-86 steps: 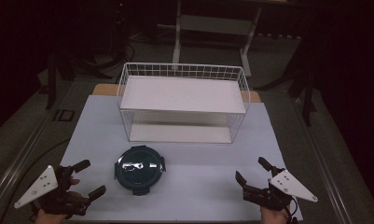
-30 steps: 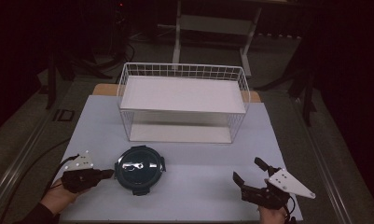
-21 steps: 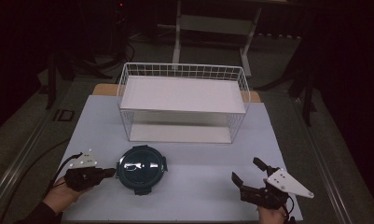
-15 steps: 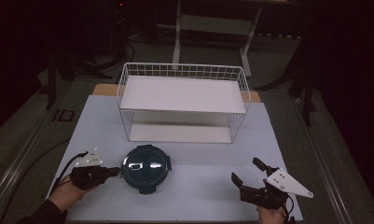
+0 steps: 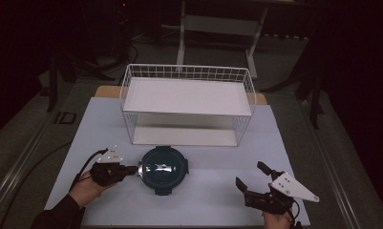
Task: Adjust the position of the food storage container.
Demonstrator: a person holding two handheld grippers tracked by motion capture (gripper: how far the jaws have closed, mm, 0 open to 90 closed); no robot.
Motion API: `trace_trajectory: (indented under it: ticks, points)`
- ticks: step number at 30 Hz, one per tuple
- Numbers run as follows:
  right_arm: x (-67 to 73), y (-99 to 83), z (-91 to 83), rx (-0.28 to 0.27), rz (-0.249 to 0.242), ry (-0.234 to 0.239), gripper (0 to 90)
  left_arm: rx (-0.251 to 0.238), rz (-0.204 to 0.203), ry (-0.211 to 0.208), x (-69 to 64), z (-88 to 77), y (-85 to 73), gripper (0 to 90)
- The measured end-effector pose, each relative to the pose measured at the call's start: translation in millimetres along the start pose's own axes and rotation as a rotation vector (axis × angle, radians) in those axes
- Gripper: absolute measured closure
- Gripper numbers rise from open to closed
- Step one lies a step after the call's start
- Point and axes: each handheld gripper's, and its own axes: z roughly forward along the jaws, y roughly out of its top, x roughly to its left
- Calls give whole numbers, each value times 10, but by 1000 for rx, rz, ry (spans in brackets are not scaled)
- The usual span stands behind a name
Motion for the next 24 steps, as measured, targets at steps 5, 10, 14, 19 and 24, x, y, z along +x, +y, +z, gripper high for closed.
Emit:
trace_trajectory:
  ticks: [5,10,14,19,24]
  points:
    - [-1,-4,10,2,1,3,104,3,22,-20,-56,91,73,897]
    - [0,-6,10,4,2,2,103,8,18,-10,-67,83,95,896]
    - [-4,-8,10,5,7,4,104,19,23,-14,-87,108,98,896]
    - [3,-7,13,5,4,5,103,28,13,7,-86,126,139,897]
    - [15,-12,33,13,2,9,104,22,11,3,-108,209,205,897]
